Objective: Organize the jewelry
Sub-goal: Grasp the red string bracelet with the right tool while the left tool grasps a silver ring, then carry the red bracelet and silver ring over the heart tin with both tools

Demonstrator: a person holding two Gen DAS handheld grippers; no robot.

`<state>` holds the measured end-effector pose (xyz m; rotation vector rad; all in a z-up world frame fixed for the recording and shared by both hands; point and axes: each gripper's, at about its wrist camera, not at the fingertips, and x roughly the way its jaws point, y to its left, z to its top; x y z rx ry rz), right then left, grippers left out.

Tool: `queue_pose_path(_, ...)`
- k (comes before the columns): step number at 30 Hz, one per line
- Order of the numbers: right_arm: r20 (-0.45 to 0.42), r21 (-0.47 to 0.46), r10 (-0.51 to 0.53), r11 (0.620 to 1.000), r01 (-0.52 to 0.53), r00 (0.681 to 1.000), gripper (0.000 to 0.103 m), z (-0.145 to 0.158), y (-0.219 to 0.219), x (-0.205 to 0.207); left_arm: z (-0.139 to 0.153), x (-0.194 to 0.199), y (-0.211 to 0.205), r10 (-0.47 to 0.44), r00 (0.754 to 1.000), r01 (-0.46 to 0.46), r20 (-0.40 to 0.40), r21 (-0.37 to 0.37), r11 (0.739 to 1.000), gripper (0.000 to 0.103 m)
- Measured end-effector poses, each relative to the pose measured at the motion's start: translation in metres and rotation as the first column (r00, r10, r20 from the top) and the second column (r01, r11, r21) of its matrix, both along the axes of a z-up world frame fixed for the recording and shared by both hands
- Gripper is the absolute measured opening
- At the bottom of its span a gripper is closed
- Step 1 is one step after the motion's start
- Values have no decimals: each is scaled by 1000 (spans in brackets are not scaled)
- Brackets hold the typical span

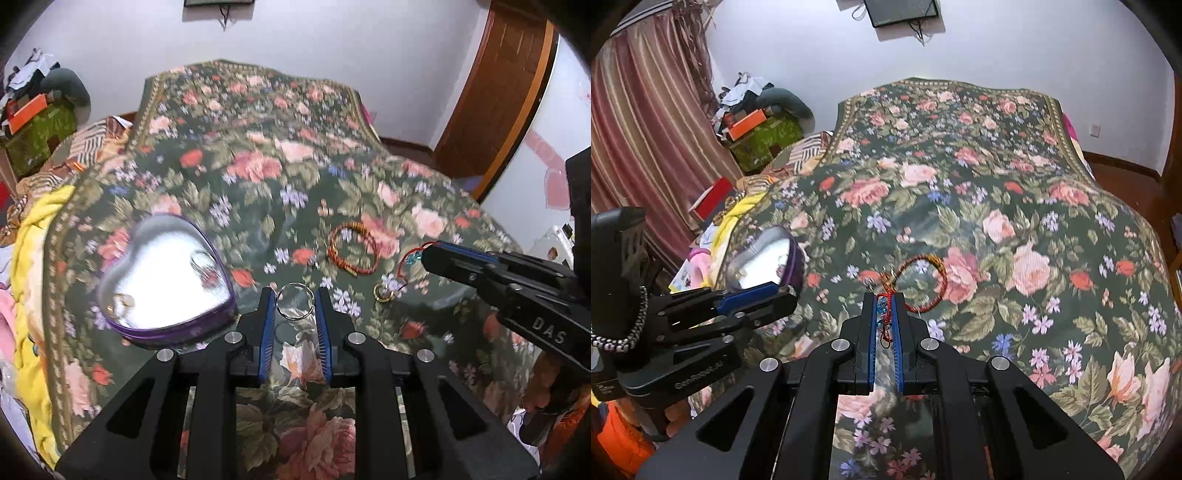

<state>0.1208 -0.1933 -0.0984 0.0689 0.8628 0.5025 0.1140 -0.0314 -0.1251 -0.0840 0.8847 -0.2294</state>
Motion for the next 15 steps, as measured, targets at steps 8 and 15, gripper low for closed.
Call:
queue_pose_path(8,59,18,21,1000,-22,998,7,23,13,-1,30,-14,16,40,996,-40,83,-1,999,20)
queue_pose_path(15,106,32,51,998,-54,993,7,41,31,-1,48,-23,36,89,987,-88,134,-11,996,20)
